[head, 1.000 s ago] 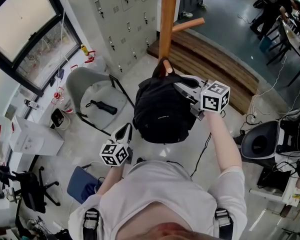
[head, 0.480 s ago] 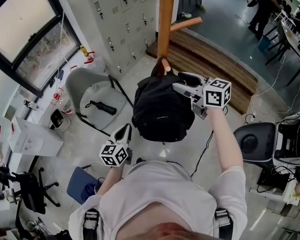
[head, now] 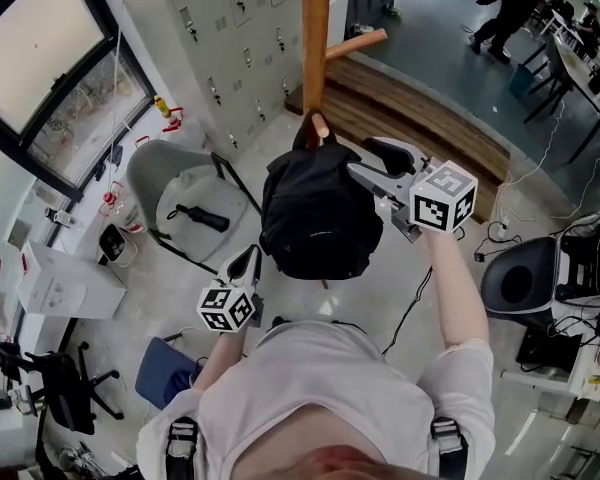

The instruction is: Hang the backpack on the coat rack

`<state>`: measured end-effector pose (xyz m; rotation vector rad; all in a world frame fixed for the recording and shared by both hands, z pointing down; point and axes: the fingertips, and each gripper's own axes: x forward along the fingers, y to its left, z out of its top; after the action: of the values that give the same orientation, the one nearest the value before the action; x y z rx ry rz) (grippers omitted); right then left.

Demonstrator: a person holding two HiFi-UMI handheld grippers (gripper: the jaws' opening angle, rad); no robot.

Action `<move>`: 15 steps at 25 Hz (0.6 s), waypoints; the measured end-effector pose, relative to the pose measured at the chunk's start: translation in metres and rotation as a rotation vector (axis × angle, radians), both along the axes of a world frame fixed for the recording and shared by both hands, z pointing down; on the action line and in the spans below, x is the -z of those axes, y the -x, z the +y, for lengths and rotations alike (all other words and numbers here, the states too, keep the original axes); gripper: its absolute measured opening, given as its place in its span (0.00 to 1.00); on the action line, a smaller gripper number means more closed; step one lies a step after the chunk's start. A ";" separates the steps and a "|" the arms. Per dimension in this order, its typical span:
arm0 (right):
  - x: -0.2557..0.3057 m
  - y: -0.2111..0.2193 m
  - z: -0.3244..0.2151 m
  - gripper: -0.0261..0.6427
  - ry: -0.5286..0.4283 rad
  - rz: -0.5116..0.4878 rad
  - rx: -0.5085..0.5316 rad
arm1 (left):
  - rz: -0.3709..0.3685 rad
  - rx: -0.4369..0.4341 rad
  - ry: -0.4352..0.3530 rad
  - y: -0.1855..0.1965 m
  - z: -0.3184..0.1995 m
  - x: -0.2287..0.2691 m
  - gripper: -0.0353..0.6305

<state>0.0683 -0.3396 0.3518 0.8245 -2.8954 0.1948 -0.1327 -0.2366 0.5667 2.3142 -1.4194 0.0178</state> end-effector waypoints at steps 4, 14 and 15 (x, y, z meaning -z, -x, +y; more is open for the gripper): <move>0.007 -0.017 0.009 0.38 -0.017 -0.027 -0.086 | -0.002 -0.002 -0.015 -0.002 0.003 0.004 0.07; -0.012 -0.076 0.043 0.07 -0.181 -0.014 -0.510 | -0.022 -0.008 -0.058 -0.003 0.004 0.016 0.07; -0.017 -0.080 0.049 0.06 -0.184 -0.018 -0.540 | -0.026 -0.009 -0.067 -0.004 0.004 0.018 0.07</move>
<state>0.1480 -0.2910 0.3686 1.6305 -2.6631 -0.0194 -0.1283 -0.2326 0.5486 2.3825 -1.4435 0.0030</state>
